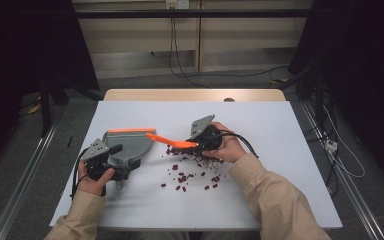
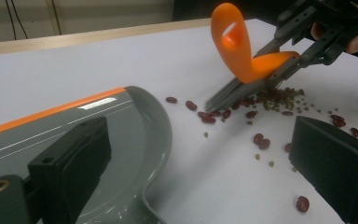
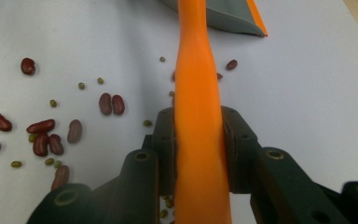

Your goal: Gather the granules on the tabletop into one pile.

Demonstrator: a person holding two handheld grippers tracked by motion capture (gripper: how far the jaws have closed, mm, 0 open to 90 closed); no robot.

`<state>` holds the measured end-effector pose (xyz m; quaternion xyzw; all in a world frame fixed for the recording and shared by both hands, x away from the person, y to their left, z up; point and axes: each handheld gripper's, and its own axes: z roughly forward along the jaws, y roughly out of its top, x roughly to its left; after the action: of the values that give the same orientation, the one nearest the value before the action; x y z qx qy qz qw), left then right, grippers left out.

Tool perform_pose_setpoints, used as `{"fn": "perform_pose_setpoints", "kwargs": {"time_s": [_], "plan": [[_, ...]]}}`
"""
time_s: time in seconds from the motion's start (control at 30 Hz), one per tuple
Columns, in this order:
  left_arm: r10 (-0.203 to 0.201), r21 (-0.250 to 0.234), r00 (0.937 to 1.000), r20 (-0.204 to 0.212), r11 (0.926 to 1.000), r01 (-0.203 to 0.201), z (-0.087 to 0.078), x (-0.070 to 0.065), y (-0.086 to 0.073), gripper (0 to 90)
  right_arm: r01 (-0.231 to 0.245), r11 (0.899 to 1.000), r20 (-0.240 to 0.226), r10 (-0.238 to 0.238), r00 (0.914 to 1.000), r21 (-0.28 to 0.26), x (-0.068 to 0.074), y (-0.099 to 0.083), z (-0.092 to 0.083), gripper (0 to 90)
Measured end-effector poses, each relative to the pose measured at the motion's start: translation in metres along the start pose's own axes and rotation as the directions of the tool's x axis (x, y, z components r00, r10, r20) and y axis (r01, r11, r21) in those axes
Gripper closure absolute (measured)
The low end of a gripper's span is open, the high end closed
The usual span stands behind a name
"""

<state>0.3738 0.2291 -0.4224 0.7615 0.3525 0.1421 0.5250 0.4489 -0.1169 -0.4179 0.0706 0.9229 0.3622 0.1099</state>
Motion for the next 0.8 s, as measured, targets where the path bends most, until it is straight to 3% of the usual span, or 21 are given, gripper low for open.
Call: {"fn": "perform_pose_setpoints", "kwargs": {"time_s": [0.57, 0.8], "plan": [[-0.001, -0.007, 1.0000, -0.004, 1.0000, 0.001, 0.000, 0.000, 0.000, 5.4, 0.003, 1.000, -0.011, -0.003, 0.9999, -0.008, 0.019, 0.002, -0.009, 71.5], [-0.007, -0.011, 1.0000, -0.004, 0.9999, 0.007, 0.000, 0.001, 0.001, 5.4, -0.031, 0.995, 0.072, 0.037, 0.9967, -0.093, -0.003, 0.013, -0.013, 71.5]]}}
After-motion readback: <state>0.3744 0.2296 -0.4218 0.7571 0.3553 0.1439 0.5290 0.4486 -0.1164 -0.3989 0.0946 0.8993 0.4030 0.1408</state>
